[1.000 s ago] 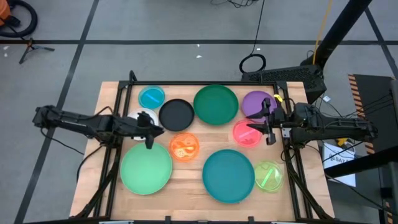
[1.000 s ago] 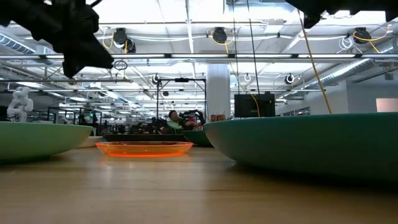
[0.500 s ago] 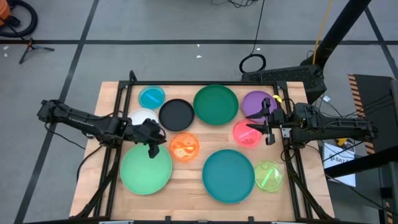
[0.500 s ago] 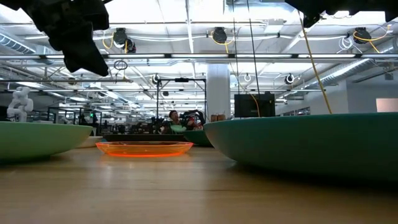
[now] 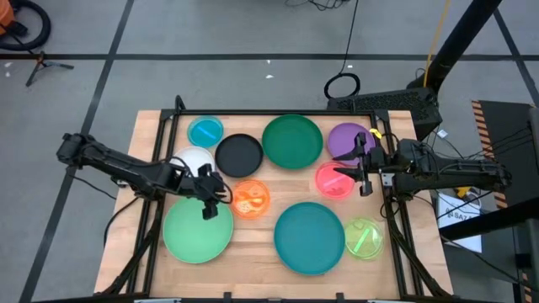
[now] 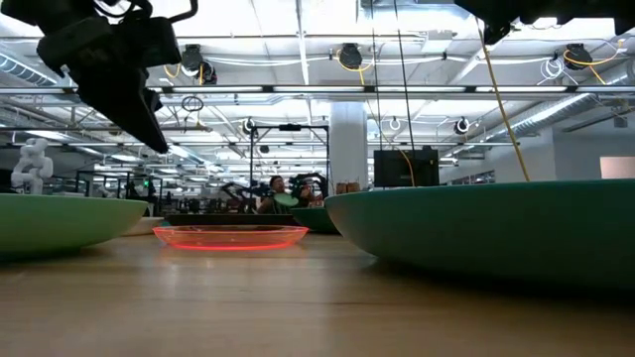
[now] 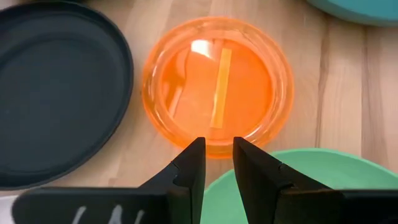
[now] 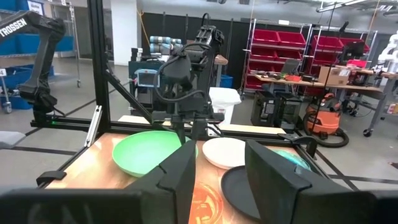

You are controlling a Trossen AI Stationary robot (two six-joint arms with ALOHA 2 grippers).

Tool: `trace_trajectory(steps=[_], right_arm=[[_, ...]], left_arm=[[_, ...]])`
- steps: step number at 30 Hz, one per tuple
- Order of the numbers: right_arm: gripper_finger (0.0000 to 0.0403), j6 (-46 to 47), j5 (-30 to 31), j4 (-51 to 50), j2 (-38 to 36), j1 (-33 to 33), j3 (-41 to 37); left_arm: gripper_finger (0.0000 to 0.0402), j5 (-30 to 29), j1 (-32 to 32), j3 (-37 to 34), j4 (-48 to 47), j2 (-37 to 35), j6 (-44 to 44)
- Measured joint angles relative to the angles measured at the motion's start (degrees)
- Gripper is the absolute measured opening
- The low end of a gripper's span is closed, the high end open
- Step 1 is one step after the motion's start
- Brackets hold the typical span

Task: Stack plastic plates
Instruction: Stack the light green plate on top of the green plate

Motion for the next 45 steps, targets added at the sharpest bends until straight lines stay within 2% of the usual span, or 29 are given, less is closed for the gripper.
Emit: trace_trajectory(steps=[14,22,29,38,45], right_arm=[[0.013,0.01,-0.02,-0.24,0.11,0.0,0.0],[0.013,0.02,-0.02,-0.25,0.15,0.0,-0.02],[0.013,0.02,-0.02,-0.58,0.2,0.0,-0.02],[0.013,0.02,-0.02,-0.67,0.22,0.0,-0.02],[0.013,0.02,-0.02,-0.75,0.22,0.01,-0.02]], left_arm=[[0.0092,7.24,-0.13,0.0,-0.6,0.46,-0.79],[0.0158,7.32,-0.13,0.0,-4.36,0.46,-2.93],[0.0218,7.26,-0.09,-0.01,-4.51,0.46,3.75],[0.0223,7.21,3.11,-0.02,-4.66,1.41,9.34],[0.0223,7.92,5.42,-0.04,-4.56,5.2,14.16]])
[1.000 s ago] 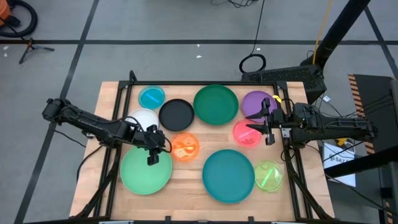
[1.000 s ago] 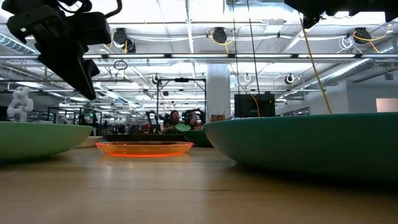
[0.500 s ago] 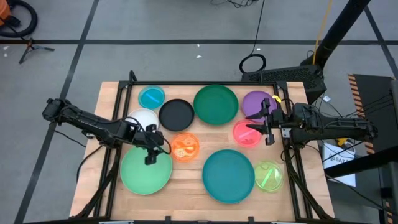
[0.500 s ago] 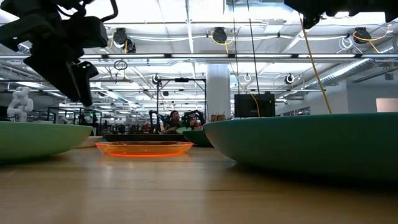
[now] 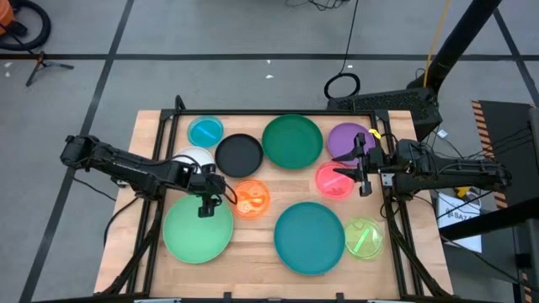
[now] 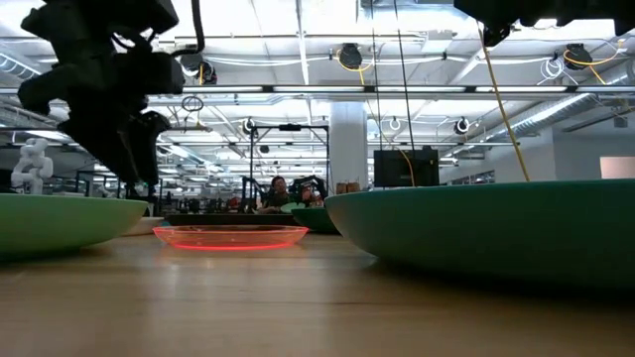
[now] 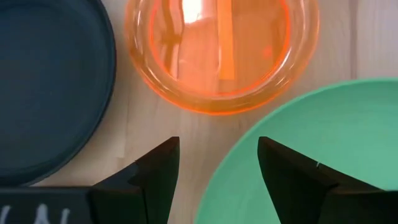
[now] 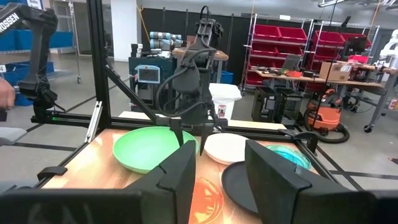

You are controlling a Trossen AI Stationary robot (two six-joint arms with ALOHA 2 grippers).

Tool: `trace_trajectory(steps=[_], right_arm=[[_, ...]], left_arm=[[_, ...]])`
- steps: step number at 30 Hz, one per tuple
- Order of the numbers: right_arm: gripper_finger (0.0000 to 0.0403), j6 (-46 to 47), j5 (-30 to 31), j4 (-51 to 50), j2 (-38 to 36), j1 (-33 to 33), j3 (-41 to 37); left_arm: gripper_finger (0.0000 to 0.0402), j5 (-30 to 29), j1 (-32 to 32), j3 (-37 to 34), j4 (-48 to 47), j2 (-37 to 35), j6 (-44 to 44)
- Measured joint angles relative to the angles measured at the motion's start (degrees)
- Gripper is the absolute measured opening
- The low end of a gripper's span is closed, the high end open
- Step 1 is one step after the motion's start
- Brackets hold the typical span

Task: Stack plastic plates
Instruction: Stack the light green plate on top of the green plate

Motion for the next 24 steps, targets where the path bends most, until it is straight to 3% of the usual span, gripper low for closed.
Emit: trace_trajectory(steps=[15,24], right_arm=[[0.013,-0.05,0.0,-0.55,0.0,-0.01,-0.02],[0.013,-0.07,0.0,-0.76,0.0,-0.01,-0.02]], left_arm=[[0.0223,4.71,0.96,0.0,0.0,8.28,4.79],[0.0223,5.79,0.94,0.0,-1.34,9.16,5.16]])
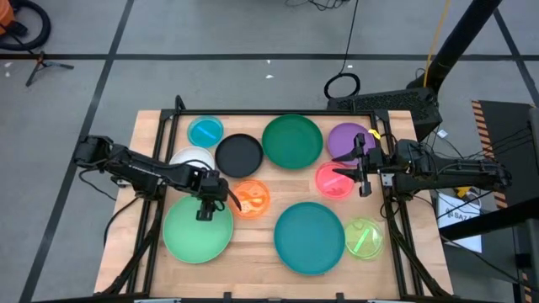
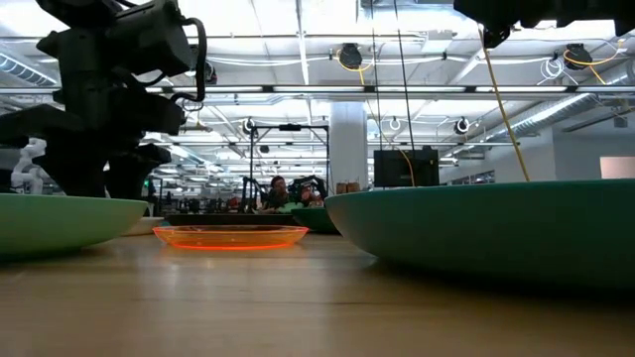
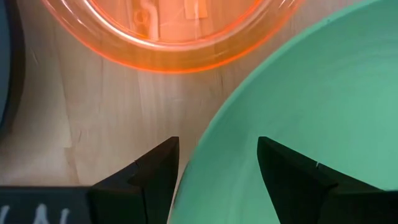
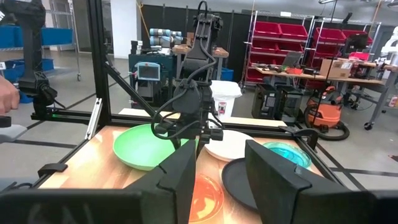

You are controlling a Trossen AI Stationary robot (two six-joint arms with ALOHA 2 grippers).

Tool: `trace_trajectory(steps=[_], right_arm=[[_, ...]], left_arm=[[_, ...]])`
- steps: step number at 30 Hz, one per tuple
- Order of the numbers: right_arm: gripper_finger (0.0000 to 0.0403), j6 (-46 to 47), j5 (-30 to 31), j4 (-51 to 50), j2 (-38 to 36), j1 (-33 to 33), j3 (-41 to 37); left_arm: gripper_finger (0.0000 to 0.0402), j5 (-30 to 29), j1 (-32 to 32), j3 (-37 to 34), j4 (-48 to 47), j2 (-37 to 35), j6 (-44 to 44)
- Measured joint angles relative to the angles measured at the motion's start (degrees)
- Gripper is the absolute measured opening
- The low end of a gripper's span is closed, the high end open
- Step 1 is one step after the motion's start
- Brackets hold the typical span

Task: Stack plastic plates
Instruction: Stack the light green plate on top of the green plate

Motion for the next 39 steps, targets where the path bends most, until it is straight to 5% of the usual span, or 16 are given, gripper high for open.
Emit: trace_trajectory(steps=[34,39], right_arm=[[0.013,0.0,0.0,-0.63,-0.02,0.0,0.0],[0.013,-0.04,0.0,-0.63,-0.02,0.0,0.0]], left_arm=[[0.0223,0.39,-0.11,0.11,-1.41,4.11,1.54],[0.0194,0.28,-0.11,0.08,-1.67,4.15,2.41]])
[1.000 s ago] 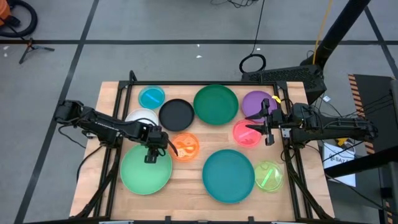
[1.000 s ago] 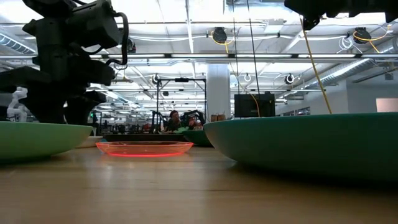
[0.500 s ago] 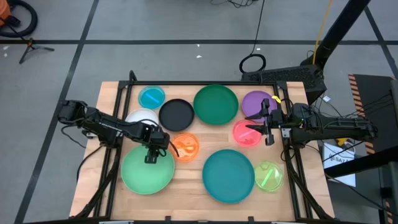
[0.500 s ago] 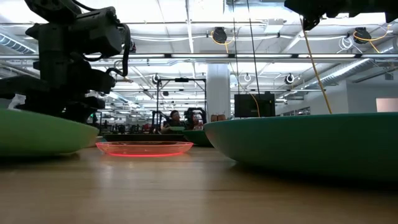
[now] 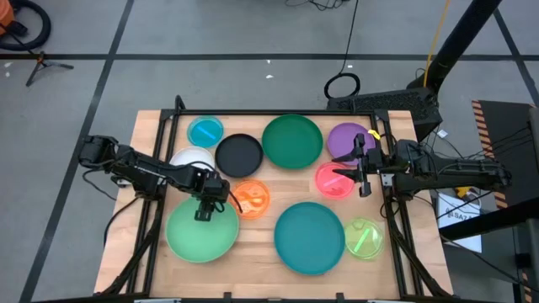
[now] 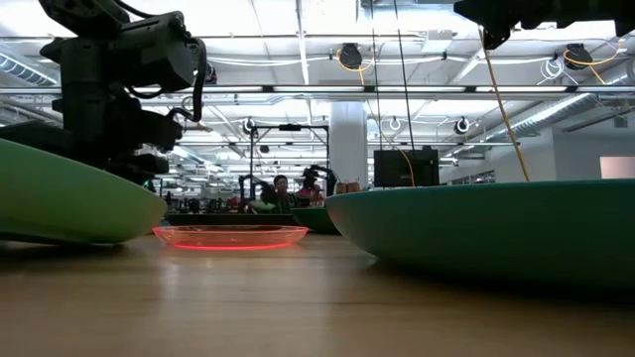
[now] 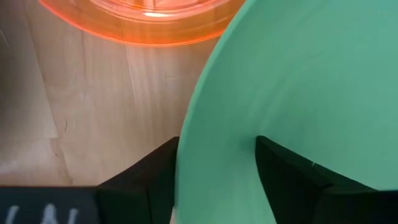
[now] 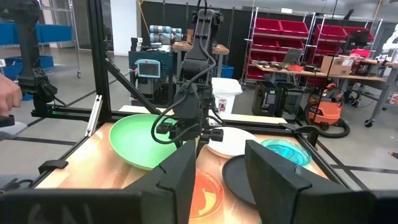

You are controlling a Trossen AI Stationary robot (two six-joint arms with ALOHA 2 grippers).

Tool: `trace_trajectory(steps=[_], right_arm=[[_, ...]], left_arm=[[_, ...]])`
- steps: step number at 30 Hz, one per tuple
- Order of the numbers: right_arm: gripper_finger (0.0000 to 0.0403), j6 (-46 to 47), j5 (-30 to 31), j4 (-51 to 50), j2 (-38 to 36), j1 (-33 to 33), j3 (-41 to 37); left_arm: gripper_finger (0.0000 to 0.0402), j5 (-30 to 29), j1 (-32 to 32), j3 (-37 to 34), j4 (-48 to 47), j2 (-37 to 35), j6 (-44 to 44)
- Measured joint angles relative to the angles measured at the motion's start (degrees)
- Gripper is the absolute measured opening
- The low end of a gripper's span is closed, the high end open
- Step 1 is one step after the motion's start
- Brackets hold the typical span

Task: Stack plastic plates
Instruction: Stack the light green plate on top of the green plate

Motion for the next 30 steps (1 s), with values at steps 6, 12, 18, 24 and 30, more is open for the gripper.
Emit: trace_trajectory(steps=[6,12,18,24,30], right_arm=[[0.013,-0.07,0.0,0.0,0.0,0.0,0.0],[0.013,-0.07,0.0,-0.02,0.01,0.0,0.0],[0.013,-0.08,0.0,0.0,0.0,0.0,0.0],[0.013,-0.09,0.0,0.0,0.0,0.0,0.0],[0.013,-0.09,0.0,-0.02,0.0,0.0,0.0]], left_arm=[[0.0135,0.02,-0.01,-0.02,-0.38,0.0,0.69],[0.0097,0.07,0.0,0.05,-1.91,-0.06,0.96],[0.009,-0.16,-0.04,1.59,-3.45,0.08,2.46],[0.0059,-1.79,-0.04,6.44,-9.0,0.31,6.03],[0.0013,-1.15,-0.04,11.07,-15.23,0.17,5.51]])
